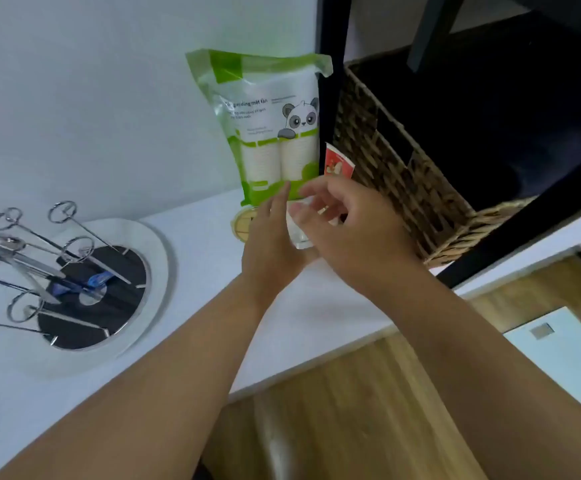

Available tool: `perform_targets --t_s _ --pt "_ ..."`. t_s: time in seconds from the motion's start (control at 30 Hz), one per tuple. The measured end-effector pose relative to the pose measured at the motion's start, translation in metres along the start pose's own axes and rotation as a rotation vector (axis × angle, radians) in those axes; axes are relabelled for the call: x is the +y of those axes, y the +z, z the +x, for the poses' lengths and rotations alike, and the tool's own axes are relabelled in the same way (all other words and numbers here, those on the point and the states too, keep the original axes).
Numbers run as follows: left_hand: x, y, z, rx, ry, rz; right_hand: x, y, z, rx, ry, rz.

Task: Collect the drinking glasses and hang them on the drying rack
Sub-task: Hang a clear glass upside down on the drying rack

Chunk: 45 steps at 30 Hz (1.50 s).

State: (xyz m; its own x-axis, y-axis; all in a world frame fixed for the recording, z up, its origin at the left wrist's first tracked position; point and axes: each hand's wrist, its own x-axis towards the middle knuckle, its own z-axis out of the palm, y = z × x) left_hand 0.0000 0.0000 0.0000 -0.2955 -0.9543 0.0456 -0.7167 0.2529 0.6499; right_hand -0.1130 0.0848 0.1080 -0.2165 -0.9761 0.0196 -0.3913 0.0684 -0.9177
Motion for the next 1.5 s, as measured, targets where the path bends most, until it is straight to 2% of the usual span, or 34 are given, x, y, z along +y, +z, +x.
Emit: perform_targets --t_s 0.2,0.3,0.4,0.53,0.6,0.7,0.87,0.93,1.07,1.13,1.23,1.3,1.4,1.5 --pt "0.003 -0.011 -0.007 0.006 -0.047 -0.072 0.019 0.003 -0.003 0.036 0.119 0.034" --pt "-0.002 -0.033 -0.010 0.088 -0.072 -0.159 0.024 0.003 0.000 0.128 0.198 0.191" --pt "0.002 -0.072 -0.023 0.169 -0.111 -0.299 0.020 0.012 0.003 0.174 0.419 0.389" --pt "0.016 -0.122 -0.055 0.199 -0.117 -0.443 0.012 0.037 0.002 0.027 0.768 0.811" --pt "0.019 -0.137 -0.072 0.171 -0.104 -0.496 0.004 0.053 -0.001 -0.121 0.824 1.023" --pt "0.014 -0.153 -0.095 0.101 -0.102 -0.504 -0.011 0.081 -0.008 -0.262 0.783 1.193" --pt "-0.013 -0.197 -0.129 0.037 -0.033 -0.333 -0.033 0.122 -0.027 -0.293 0.755 1.266" --pt "-0.029 -0.222 -0.143 0.117 -0.018 -0.292 -0.047 0.137 -0.034 -0.350 0.777 1.273" --pt "-0.080 -0.269 -0.161 0.441 -0.075 -0.126 -0.071 0.161 -0.047 -0.405 0.778 1.278" --pt "-0.118 -0.290 -0.163 0.494 -0.128 -0.013 -0.081 0.170 -0.053 -0.422 0.774 1.295" --pt "-0.175 -0.320 -0.169 0.438 -0.269 0.092 -0.093 0.185 -0.066 -0.417 0.766 1.268" --pt "-0.203 -0.334 -0.174 0.323 -0.343 0.097 -0.103 0.194 -0.076 -0.403 0.746 1.245" --pt "-0.224 -0.338 -0.179 0.136 -0.318 0.056 -0.115 0.207 -0.089 -0.337 0.691 1.178" --pt "-0.228 -0.325 -0.185 0.089 -0.247 0.003 -0.119 0.217 -0.097 -0.236 0.628 1.095"
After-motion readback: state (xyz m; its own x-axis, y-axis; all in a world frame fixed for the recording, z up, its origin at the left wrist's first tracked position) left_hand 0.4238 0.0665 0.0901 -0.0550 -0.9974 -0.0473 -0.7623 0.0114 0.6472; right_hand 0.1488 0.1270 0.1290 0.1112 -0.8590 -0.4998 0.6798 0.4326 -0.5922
